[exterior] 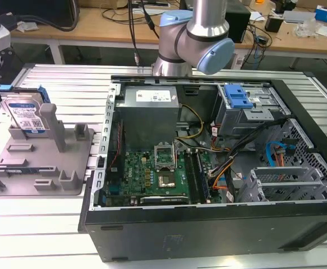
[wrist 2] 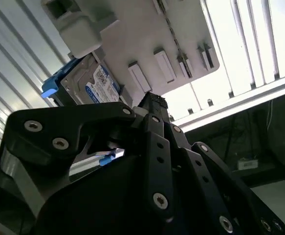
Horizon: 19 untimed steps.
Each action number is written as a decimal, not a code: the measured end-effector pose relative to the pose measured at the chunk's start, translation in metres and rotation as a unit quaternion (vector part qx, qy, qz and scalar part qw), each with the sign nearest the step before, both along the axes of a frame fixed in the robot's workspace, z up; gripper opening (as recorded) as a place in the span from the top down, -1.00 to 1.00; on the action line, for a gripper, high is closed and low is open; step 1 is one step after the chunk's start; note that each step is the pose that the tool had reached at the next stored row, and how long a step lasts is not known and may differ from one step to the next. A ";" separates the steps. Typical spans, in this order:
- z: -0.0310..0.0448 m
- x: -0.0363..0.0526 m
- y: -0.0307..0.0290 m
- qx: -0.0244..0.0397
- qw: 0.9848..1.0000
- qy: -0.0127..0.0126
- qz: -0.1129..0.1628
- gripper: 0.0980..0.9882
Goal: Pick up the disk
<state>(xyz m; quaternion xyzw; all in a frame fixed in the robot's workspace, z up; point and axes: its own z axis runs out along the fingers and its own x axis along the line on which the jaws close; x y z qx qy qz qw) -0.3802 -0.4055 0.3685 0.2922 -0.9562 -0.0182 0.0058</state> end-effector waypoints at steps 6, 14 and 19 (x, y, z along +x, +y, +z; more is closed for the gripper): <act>0.0000 0.0000 0.0000 0.000 0.998 0.000 0.055 0.29; -0.0002 0.0001 -0.0001 0.000 0.994 -0.007 0.108 0.00; -0.0009 0.0000 0.0000 0.000 0.981 -0.008 0.196 0.00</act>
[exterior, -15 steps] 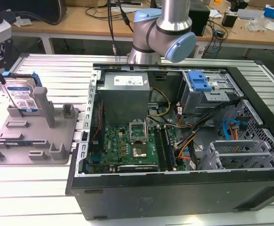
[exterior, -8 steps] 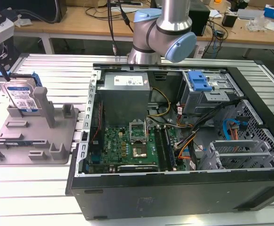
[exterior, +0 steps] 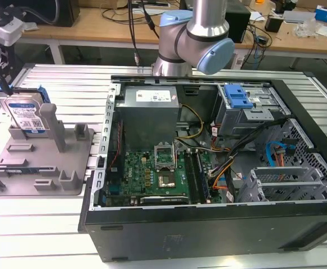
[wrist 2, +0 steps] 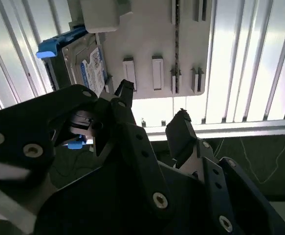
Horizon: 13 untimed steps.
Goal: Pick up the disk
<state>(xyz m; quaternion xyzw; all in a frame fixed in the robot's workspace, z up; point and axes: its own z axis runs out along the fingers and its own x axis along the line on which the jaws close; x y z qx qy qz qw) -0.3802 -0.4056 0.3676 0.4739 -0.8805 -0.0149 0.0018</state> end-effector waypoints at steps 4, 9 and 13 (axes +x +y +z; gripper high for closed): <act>-0.0009 0.0000 0.0000 0.000 0.999 0.000 0.053 0.00; -0.0023 0.0000 0.0000 0.000 0.991 0.000 0.132 0.00; -0.0027 0.0000 0.0000 0.000 0.984 0.000 0.177 0.00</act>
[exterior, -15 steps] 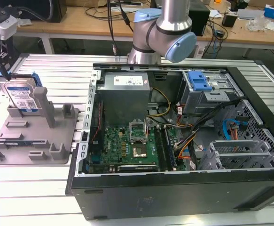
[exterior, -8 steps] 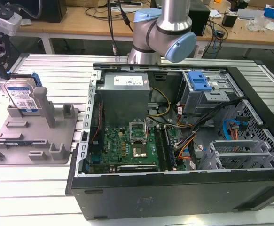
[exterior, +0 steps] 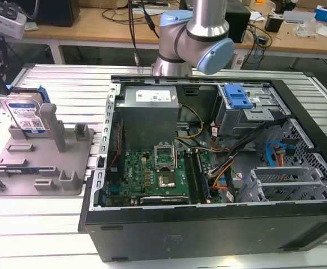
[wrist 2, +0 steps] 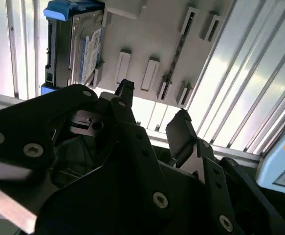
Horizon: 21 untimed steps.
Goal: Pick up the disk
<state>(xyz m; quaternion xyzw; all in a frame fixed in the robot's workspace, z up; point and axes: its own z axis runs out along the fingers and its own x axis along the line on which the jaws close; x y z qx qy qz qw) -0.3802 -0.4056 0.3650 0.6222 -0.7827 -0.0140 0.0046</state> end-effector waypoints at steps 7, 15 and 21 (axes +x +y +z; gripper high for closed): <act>-0.0008 0.0008 0.0000 0.000 0.997 0.000 0.082 0.00; -0.0009 0.0010 0.0000 0.000 0.995 0.000 0.097 0.00; -0.0011 -0.0026 0.0028 -0.001 0.995 0.000 0.097 0.00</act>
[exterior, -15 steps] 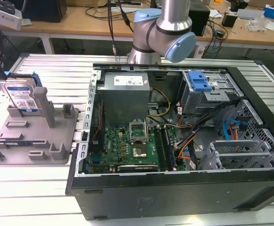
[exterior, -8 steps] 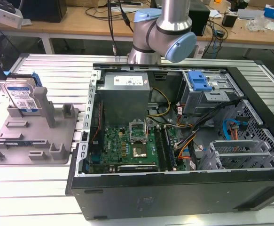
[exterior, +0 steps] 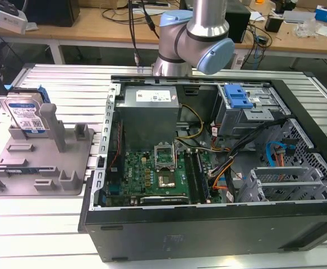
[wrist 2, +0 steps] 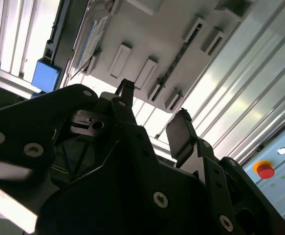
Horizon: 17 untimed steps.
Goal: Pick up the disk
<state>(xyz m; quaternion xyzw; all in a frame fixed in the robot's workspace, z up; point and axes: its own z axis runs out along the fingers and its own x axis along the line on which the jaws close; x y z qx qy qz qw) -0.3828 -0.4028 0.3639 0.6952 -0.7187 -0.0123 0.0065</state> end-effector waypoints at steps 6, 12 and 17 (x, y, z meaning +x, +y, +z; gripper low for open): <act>-0.0002 -0.0144 0.0198 -0.006 1.000 0.000 0.002 0.00; -0.0006 -0.0162 0.0391 -0.010 1.000 0.000 0.014 0.00; -0.0010 -0.0171 0.0568 -0.013 1.000 -0.001 0.025 0.00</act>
